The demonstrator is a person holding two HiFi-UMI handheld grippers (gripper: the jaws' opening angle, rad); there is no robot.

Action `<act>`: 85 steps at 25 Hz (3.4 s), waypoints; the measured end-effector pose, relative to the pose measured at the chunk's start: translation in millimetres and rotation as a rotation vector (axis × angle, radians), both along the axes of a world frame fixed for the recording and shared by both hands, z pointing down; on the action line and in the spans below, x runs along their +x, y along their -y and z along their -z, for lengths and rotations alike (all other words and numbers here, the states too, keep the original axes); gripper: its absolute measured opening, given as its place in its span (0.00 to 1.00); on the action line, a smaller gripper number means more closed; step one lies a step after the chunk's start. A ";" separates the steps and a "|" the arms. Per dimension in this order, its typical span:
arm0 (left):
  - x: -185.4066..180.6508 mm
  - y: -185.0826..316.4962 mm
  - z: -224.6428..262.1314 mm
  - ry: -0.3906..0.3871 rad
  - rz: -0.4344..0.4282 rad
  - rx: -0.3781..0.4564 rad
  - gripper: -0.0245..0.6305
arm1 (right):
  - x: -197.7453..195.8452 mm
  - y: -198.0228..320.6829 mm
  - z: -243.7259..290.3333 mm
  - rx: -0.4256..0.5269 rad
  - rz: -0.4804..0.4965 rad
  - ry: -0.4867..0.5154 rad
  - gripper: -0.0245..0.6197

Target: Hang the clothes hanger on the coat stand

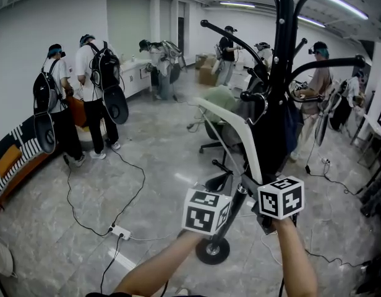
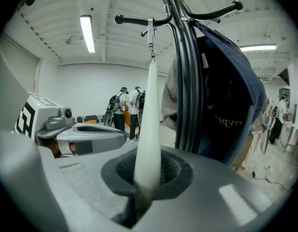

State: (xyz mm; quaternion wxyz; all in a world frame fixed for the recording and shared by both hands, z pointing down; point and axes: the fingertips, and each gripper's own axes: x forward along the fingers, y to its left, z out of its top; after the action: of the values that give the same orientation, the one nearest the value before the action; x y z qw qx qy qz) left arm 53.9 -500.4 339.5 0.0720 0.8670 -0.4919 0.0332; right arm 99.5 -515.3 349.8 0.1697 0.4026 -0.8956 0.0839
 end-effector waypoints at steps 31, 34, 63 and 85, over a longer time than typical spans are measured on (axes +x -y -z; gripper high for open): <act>26.3 -32.2 -2.0 0.035 -0.005 -0.004 0.04 | 14.0 -31.3 25.1 0.111 0.001 0.099 0.22; 29.6 -37.2 -0.4 0.036 0.003 0.000 0.04 | 16.4 -36.4 27.8 0.126 0.000 0.106 0.25; 59.3 -81.5 19.8 0.033 -0.014 0.044 0.04 | 51.5 -87.4 49.8 0.280 -0.157 0.115 0.26; 48.7 -140.1 11.9 0.030 -0.165 0.036 0.04 | 43.4 -146.7 48.4 0.300 -0.335 0.107 0.31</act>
State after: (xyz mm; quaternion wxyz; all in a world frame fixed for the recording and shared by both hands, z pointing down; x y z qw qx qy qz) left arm 102.7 -360.3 327.6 0.0462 0.9052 -0.4203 0.0431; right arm 142.9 -368.6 301.4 0.0442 0.5614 -0.8263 -0.0018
